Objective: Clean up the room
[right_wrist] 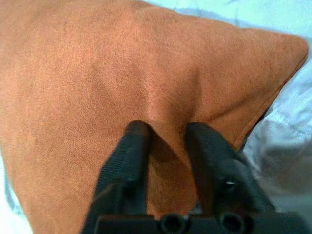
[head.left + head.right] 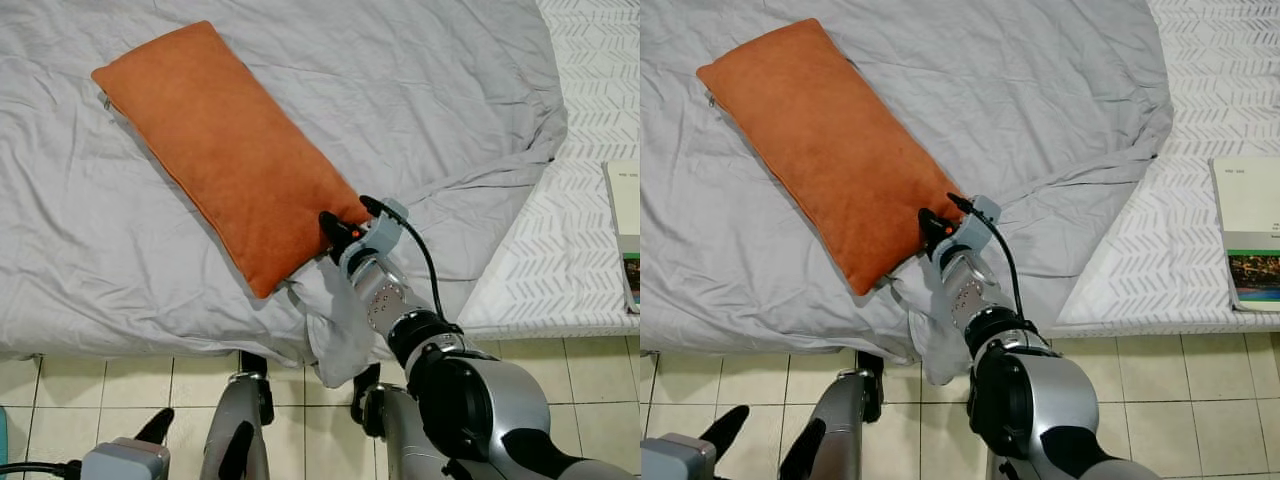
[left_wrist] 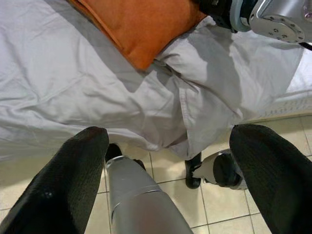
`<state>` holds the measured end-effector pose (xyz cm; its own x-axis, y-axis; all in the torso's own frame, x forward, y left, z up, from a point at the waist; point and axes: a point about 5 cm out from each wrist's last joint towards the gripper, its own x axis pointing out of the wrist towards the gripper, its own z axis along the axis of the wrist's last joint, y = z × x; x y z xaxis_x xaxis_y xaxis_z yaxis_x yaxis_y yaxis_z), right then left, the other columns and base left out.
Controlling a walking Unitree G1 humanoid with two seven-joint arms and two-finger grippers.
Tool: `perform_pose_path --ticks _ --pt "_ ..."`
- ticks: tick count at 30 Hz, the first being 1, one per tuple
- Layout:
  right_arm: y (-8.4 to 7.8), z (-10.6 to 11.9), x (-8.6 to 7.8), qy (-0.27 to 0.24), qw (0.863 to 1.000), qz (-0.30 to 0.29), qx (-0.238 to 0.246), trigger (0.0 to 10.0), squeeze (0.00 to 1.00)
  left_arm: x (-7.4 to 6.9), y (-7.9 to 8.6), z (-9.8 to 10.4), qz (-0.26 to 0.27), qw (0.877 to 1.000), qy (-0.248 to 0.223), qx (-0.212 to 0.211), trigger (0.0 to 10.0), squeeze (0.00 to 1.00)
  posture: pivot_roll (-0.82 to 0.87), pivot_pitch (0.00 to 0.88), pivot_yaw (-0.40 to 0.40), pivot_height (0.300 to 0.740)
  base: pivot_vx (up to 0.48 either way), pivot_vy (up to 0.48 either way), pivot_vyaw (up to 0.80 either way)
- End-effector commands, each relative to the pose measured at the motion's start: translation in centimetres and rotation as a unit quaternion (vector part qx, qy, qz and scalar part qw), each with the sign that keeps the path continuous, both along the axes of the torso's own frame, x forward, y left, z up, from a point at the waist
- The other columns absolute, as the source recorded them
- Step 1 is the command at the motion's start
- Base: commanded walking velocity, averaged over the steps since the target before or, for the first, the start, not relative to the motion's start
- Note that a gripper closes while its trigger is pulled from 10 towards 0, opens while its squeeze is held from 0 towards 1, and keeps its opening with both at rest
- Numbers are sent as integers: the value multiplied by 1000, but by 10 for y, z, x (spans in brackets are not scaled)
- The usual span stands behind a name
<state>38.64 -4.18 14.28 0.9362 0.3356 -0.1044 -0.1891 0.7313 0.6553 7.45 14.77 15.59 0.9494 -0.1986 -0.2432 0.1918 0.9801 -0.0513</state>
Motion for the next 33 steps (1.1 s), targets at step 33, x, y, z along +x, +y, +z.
perform_pose_path --ticks 33 --pt "31 -41 -48 54 997 10 50 0 0 84 -9 -47 -19 999 -42 -14 10000 0 127 400 -135 740 0 0 0"
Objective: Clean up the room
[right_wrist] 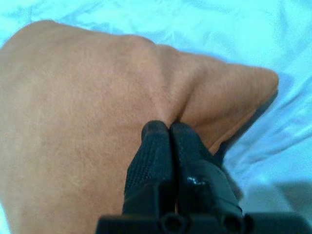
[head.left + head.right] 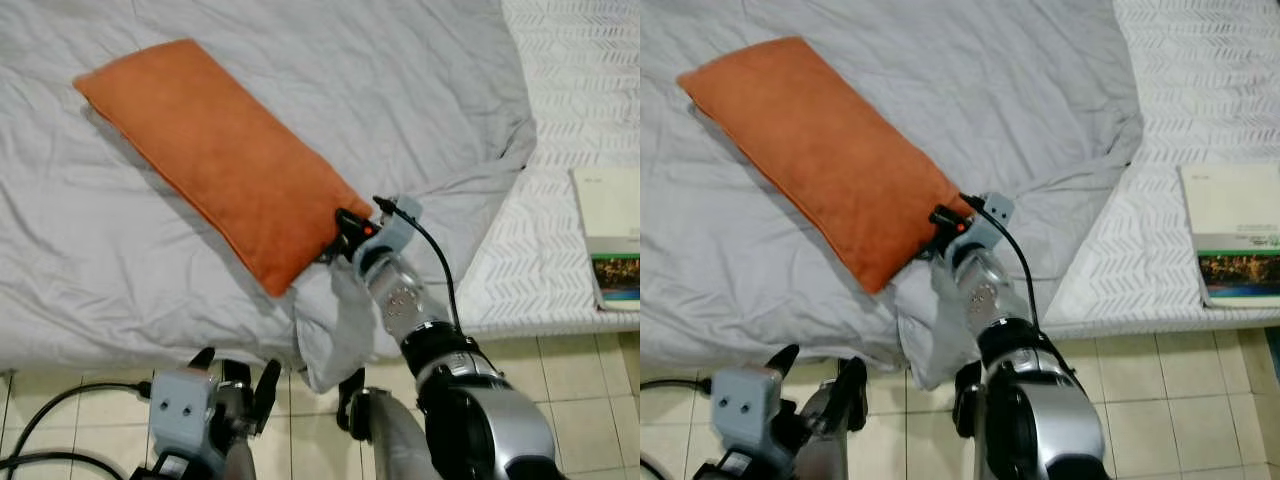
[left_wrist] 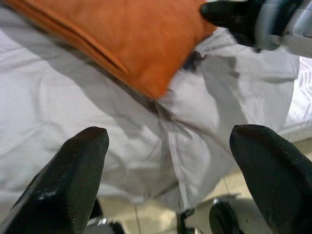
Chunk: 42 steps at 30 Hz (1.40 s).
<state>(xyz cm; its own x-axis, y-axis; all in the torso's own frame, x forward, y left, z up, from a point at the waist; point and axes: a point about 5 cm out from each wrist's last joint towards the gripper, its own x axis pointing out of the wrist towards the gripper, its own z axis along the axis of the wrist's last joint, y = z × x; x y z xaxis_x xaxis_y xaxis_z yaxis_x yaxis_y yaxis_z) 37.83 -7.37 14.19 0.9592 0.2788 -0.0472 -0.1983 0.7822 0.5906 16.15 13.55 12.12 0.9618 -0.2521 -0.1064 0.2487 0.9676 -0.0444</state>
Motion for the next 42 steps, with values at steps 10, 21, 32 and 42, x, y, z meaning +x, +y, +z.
perform_pose_path --ticks 10,21,32,42 --pt "48 -10 -64 47 992 91 73 0 0 50 7 -21 5 1000 -17 3 10000 0 59 252 -129 740 0 0 0" --pt "-7 -3 -73 37 997 62 17 0 0 80 -3 -30 -17 999 -35 0 10000 0 8 169 -107 740 0 0 0" --pt "24 -42 -96 153 972 166 70 0 0 92 -1 -31 -17 999 -48 4 10000 0 15 151 -90 740 0 0 0" --pt "89 -55 -96 175 932 312 52 0 0 93 80 -25 12 982 -46 181 10000 0 83 158 -91 740 0 0 0"
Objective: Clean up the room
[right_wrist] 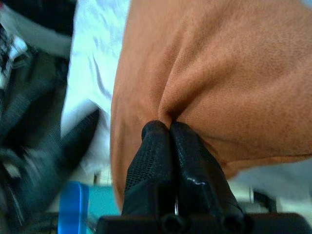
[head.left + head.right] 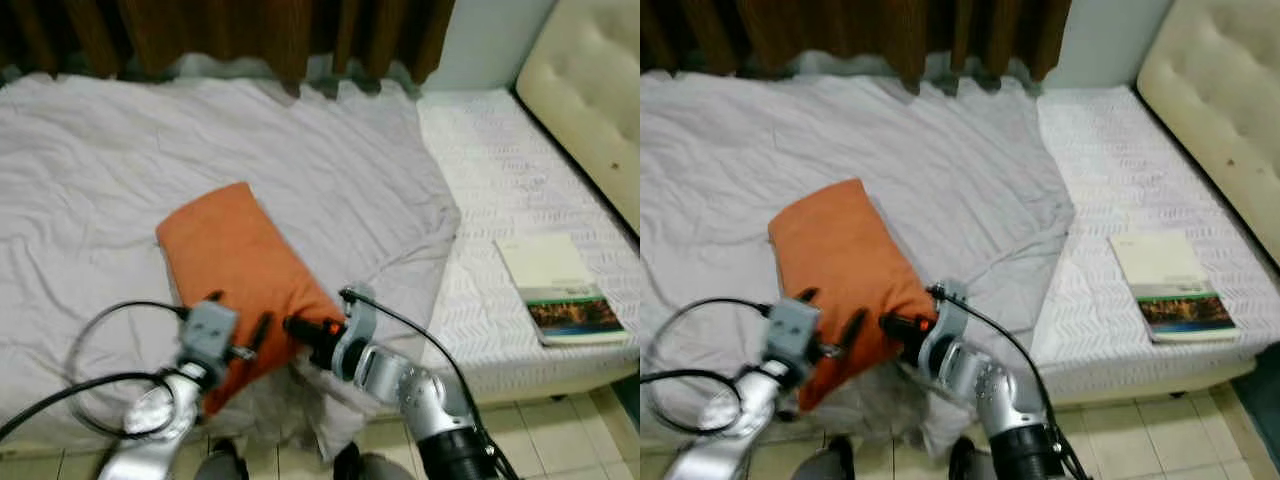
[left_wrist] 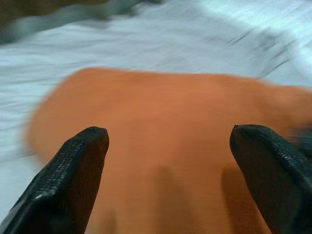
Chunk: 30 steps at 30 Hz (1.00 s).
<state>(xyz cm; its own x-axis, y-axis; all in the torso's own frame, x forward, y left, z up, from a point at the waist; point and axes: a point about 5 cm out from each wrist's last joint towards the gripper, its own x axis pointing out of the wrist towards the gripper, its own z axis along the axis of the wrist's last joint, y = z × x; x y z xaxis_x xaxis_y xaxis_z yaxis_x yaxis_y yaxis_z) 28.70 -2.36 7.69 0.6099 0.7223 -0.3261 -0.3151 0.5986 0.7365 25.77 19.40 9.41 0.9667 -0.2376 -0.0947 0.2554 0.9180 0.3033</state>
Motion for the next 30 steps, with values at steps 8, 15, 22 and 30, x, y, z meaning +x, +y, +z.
perform_pose_path --ticks 8,15,22,30 --pt "85 3 -23 42 989 125 66 0 0 -6 37 10 27 999 -9 39 10000 0 135 158 -105 740 0 0 0" --pt "72 -8 -12 -49 992 116 -24 10000 1000 -9 33 8 24 999 -13 30 10000 0 138 152 -107 740 0 0 0" --pt "35 -4 24 -208 963 6 -172 10000 1000 -14 5 4 11 1000 -22 -18 10000 0 131 138 -89 740 0 0 0" --pt "17 -5 34 -217 960 -61 -166 10000 1000 -19 -8 0 -1 999 -14 -31 10000 0 132 125 -81 740 0 0 0"
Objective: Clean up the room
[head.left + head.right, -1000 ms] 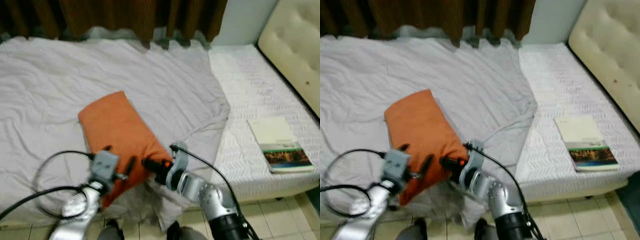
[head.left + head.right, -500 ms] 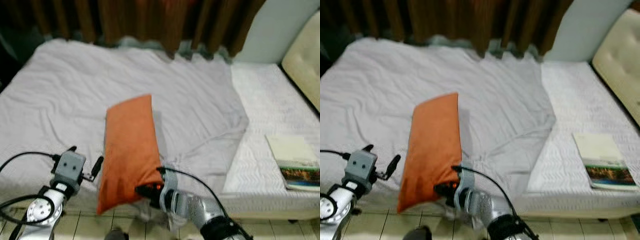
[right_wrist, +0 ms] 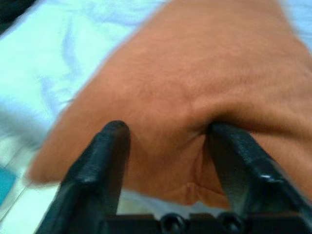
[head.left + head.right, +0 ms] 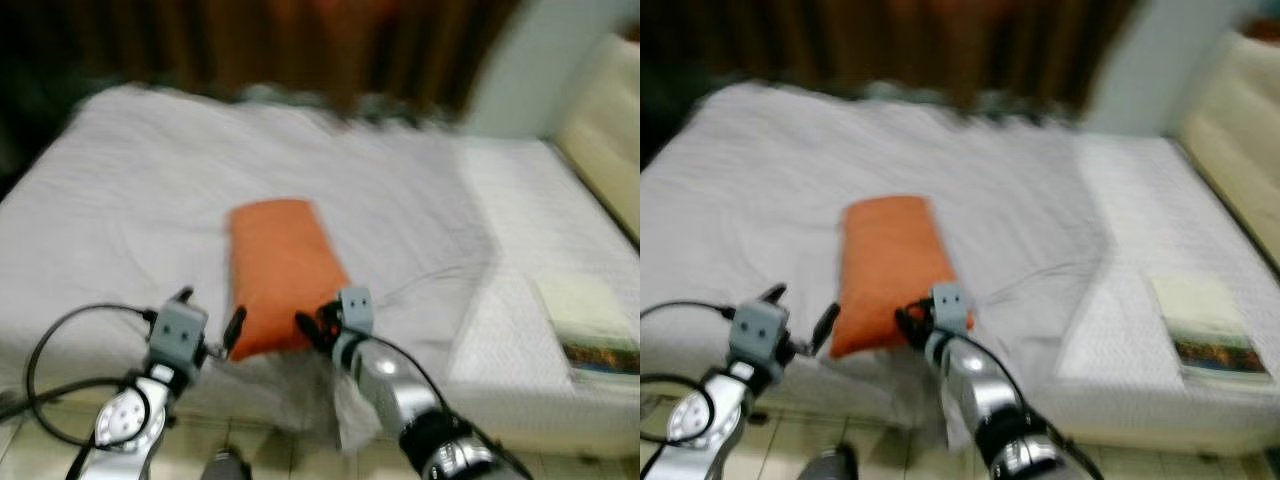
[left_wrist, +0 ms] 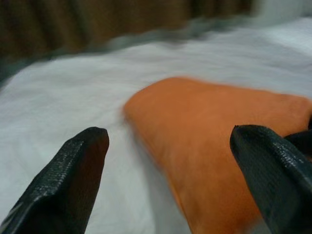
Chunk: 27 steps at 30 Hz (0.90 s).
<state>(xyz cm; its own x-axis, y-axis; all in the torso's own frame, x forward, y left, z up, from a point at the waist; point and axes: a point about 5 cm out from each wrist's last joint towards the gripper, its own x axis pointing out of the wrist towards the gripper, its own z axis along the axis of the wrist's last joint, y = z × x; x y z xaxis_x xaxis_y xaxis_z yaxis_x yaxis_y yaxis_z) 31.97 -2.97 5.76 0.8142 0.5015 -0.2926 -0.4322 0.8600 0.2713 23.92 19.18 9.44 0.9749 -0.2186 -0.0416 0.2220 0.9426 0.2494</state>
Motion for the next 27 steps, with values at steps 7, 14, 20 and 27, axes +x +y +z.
perform_pose_path --ticks 7,14,20,27 --pt "37 2 -17 42 994 44 94 10000 1000 -3 -10 -3 -20 1000 11 -2 10000 0 129 120 -81 740 0 0 0" --pt "35 2 -14 37 995 33 90 10000 1000 0 -16 -3 -26 1000 10 -8 10000 0 117 119 -75 740 0 0 0" --pt "27 3 -7 36 996 21 77 10000 0 1 -17 -2 -28 1000 9 -10 10000 0 117 121 -74 740 0 0 0" --pt "-17 42 20 -125 991 -49 26 10000 0 5 -4 -1 77 993 2 -93 10000 0 111 110 -86 740 0 0 0"
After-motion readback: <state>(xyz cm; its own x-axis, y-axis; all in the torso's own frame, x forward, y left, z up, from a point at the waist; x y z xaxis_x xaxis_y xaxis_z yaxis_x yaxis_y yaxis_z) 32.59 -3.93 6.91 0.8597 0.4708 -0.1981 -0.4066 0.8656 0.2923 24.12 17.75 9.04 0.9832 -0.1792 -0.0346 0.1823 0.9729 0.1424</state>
